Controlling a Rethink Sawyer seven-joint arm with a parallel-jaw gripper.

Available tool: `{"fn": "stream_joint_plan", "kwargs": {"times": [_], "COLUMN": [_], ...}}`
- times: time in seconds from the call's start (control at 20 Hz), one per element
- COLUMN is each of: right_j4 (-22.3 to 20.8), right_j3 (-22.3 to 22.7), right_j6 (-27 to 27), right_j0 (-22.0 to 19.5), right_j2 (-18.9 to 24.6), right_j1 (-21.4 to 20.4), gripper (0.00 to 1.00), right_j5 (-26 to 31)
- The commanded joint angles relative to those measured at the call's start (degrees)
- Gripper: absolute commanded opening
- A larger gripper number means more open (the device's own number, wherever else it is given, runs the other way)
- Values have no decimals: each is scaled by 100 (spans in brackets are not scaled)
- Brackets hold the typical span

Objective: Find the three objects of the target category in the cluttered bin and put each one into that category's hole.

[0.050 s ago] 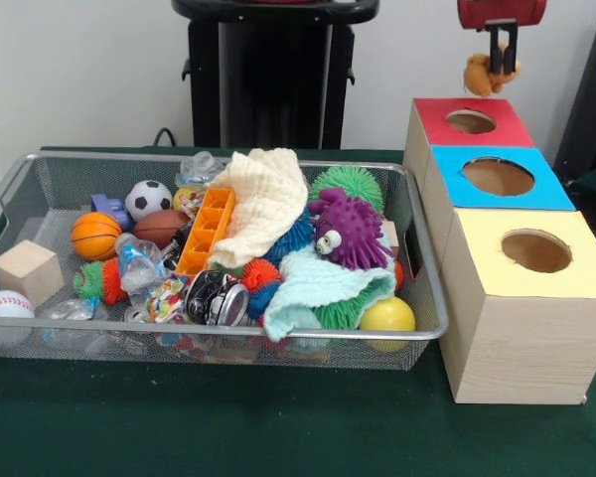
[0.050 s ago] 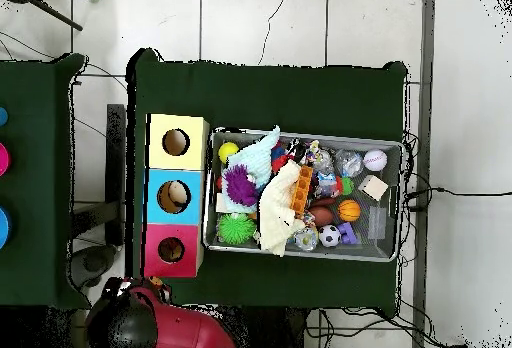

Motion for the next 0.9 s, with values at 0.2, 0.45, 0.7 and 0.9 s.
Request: {"fn": "stream_joint_plan", "kwargs": {"times": [0.2, 0.45, 0.7, 0.9], "right_j4": [-149, -200, -233, -259], "right_j3": [-721, -741, -817, -848], "right_j6": [981, 934, 968, 1020], "right_j0": [219, 184, 205, 228], "right_j2": [-795, -783, -837, -841], "right_j1": [156, 349, 465, 452], "gripper": [0, 0, 0, 0], "right_j5": [186, -239, -491, -670]}}
